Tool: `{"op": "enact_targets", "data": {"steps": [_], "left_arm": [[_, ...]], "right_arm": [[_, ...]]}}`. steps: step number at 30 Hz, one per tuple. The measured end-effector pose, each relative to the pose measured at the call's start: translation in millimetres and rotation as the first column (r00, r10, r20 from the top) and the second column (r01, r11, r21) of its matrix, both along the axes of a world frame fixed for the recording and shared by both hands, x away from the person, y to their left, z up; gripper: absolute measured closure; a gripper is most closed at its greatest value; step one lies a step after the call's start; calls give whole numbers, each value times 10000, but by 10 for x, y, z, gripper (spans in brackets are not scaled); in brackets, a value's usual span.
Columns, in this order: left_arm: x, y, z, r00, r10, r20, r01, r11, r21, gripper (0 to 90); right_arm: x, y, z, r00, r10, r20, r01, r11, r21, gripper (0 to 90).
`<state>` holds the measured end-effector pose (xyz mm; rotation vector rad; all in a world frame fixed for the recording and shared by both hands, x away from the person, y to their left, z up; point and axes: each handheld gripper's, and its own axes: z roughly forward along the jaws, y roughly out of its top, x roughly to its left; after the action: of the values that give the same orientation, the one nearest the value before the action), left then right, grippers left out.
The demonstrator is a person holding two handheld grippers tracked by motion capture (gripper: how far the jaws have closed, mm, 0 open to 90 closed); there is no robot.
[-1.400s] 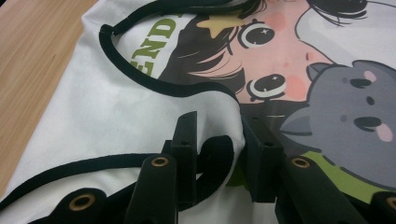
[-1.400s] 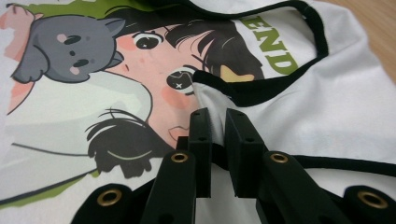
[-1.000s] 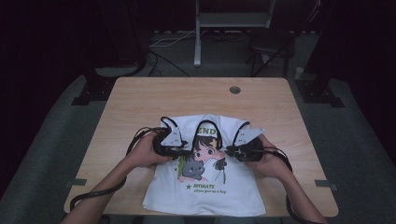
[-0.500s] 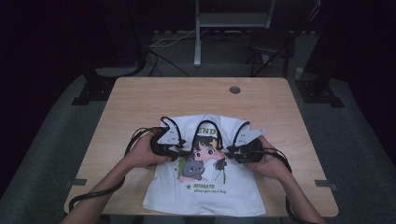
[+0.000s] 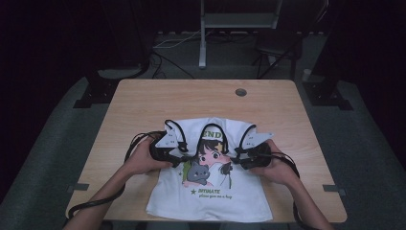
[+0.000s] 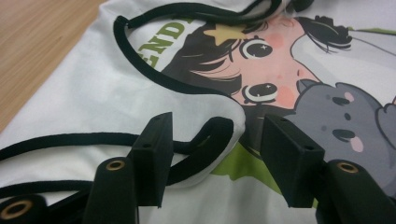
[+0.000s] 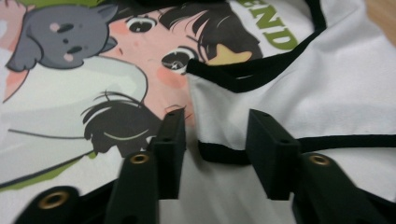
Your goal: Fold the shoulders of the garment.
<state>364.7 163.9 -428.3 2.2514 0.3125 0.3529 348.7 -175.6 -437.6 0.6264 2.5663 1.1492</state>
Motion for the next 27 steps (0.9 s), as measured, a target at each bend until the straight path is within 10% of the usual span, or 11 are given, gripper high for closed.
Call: {"op": "enact_targets", "data": {"steps": [15,27], "left_arm": [[-84,55,64,9986,523,-57,-526,9963,-683,349],[66,198,85,9881,1465,-475,-1524,9747,-1637,310]], "right_arm": [[-52,-95,56,9968,-738,323,713,9949,707,330],[73,-257,63,9676,-2521,-158,2514,9551,1567,228]]}}
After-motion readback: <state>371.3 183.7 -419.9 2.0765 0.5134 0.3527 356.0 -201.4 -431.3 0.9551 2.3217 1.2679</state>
